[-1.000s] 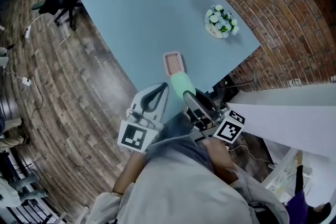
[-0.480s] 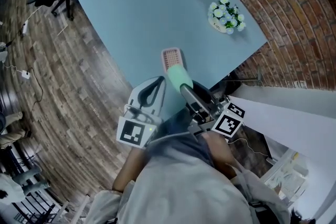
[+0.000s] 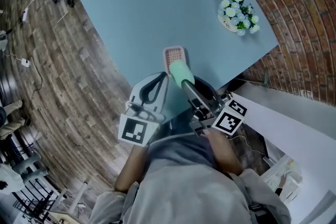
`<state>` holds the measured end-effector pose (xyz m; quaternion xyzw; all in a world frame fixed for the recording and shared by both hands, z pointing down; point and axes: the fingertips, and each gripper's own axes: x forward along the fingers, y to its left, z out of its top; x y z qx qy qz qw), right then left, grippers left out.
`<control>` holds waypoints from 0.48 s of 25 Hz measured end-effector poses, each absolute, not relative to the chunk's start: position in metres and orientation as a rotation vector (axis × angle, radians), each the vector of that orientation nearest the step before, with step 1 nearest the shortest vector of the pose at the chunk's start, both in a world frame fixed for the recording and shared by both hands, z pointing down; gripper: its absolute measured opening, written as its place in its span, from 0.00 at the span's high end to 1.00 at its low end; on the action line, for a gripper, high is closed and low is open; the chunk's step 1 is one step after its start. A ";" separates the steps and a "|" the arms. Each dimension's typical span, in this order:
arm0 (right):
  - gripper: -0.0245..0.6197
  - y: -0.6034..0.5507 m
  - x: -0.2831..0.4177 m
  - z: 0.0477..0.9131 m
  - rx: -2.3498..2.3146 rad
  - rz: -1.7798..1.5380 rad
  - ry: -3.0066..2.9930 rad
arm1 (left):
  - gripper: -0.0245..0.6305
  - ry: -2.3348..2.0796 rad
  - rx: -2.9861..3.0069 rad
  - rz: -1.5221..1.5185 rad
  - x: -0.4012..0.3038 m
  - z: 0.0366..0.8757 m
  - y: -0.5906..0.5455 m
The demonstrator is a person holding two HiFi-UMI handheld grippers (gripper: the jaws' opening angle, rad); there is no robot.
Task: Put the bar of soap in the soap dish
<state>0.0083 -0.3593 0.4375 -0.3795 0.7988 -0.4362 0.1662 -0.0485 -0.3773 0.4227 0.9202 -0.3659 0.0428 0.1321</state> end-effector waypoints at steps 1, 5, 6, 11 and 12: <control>0.77 -0.362 0.009 0.444 -1.085 -1.252 2.277 | 0.96 -1.063 2.661 0.133 -0.047 0.427 -0.379; 0.77 -0.372 0.014 0.467 -1.111 -1.287 2.282 | 0.96 -1.073 2.630 0.147 -0.046 0.439 -0.384; 0.77 -0.375 0.015 0.472 -1.121 -1.291 2.280 | 0.96 -1.080 2.625 0.150 -0.047 0.441 -0.386; 0.77 -0.386 0.018 0.497 -1.165 -1.327 2.256 | 0.96 -1.125 2.599 0.184 -0.051 0.455 -0.396; 0.77 -0.388 0.018 0.503 -1.171 -1.341 2.250 | 0.96 -1.132 2.595 0.188 -0.051 0.457 -0.398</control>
